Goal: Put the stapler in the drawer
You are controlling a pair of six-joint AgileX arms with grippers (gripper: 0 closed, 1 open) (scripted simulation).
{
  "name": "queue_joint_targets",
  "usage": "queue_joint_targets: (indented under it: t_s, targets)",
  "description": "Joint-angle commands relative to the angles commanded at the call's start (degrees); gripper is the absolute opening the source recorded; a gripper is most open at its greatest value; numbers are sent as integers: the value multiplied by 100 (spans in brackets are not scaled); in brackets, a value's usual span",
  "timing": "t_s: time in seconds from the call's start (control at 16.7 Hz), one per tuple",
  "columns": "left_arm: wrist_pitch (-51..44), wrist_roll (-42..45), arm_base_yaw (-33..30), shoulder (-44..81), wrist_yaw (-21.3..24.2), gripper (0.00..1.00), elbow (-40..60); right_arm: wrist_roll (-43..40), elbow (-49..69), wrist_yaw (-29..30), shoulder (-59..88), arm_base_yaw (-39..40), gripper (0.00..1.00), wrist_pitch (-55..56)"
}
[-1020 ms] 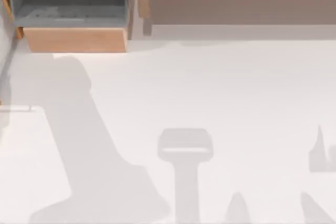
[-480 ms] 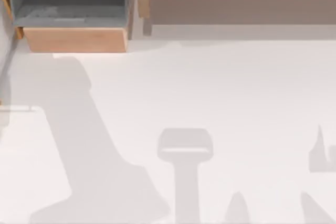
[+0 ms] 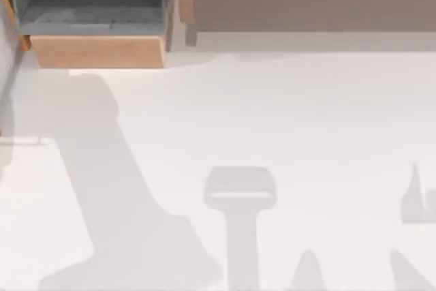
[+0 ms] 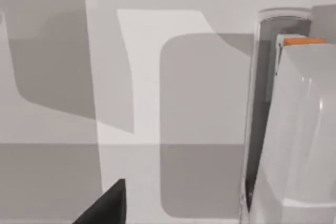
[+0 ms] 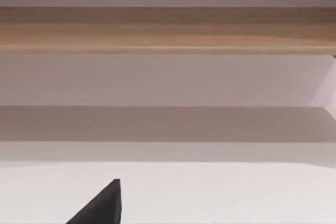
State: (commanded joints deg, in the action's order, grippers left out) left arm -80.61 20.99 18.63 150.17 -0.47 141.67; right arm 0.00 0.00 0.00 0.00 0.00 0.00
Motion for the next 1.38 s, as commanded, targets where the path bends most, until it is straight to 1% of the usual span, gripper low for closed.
queue_joint_targets:
  t_s: [0.12,0.3,0.54,0.78,1.08,1.2,1.38]
  targets:
    - [139,179,47,-258,60,100,-184,0,0,0,0,0,100,0]
    - [681,729,133,-964,246,100,-713,0,0,0,0,0,100,0]
    - [2124,1870,560,-2018,536,100,-1759,0,0,0,0,0,100,0]
    - [4154,3284,1336,-2916,829,100,-3151,0,0,0,0,0,100,0]
    - [7134,5097,2334,-3633,1280,100,-5294,0,0,0,0,0,100,0]
    - [8389,5736,2622,-3759,1521,100,-6236,0,0,0,0,0,100,0]
    - [10282,6516,2888,-3814,1965,100,-7650,0,0,0,0,0,100,0]
